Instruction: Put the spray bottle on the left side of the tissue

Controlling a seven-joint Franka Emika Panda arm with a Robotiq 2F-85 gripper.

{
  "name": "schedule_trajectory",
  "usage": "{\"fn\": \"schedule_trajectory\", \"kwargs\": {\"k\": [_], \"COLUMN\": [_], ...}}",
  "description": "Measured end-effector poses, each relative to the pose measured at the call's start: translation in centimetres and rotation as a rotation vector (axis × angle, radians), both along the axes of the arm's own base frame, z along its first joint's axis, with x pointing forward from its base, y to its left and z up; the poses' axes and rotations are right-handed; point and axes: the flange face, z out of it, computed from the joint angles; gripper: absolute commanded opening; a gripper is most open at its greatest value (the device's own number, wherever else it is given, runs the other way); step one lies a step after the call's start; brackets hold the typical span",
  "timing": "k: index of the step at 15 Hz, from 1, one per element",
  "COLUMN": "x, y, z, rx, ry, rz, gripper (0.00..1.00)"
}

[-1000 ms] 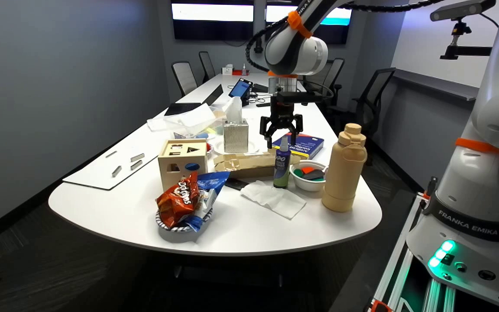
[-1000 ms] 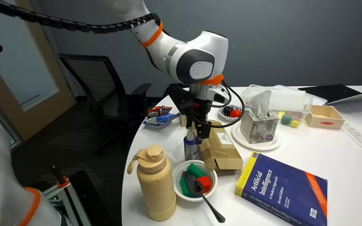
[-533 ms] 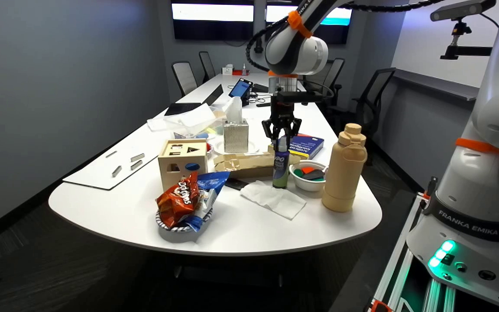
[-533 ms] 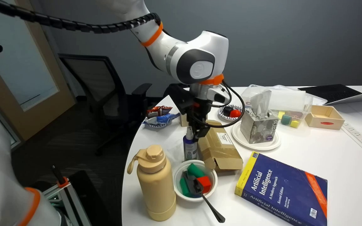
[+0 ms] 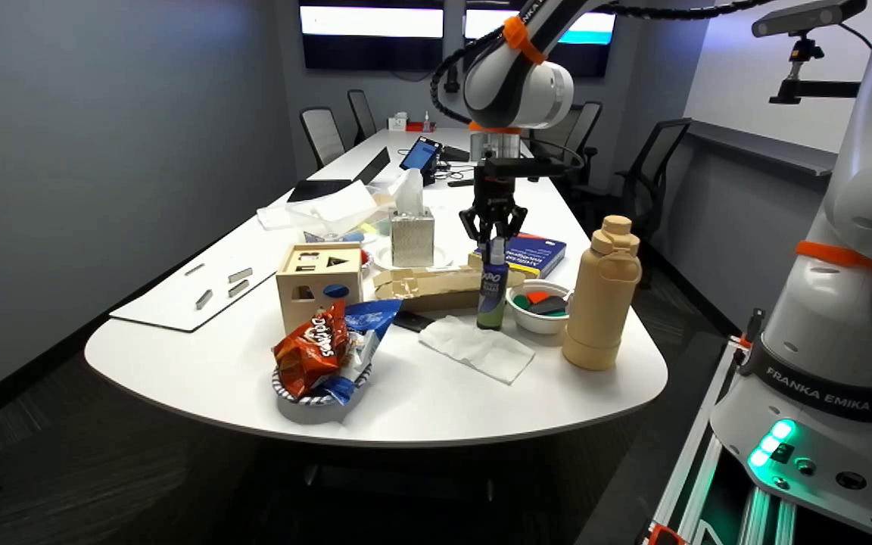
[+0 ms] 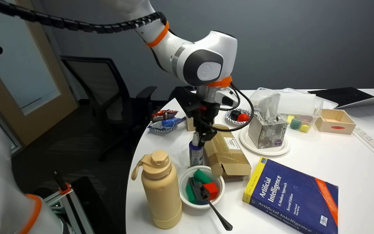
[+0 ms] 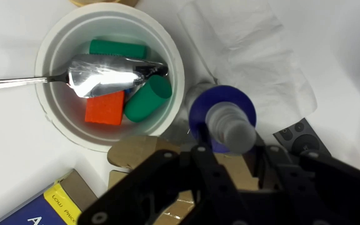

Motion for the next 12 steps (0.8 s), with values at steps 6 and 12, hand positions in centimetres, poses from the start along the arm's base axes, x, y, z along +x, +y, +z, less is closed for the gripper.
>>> {"fn": "schedule_trajectory", "kwargs": {"k": [6,12], "x": [-0.1,0.2], "y": [2.0,5.7], "z": [0.3,3.3], "rx": [0.004,-0.005], "ry": [0.034,-0.025], "rz": [0.048,0.133], "gripper": [0.07,0.07]}}
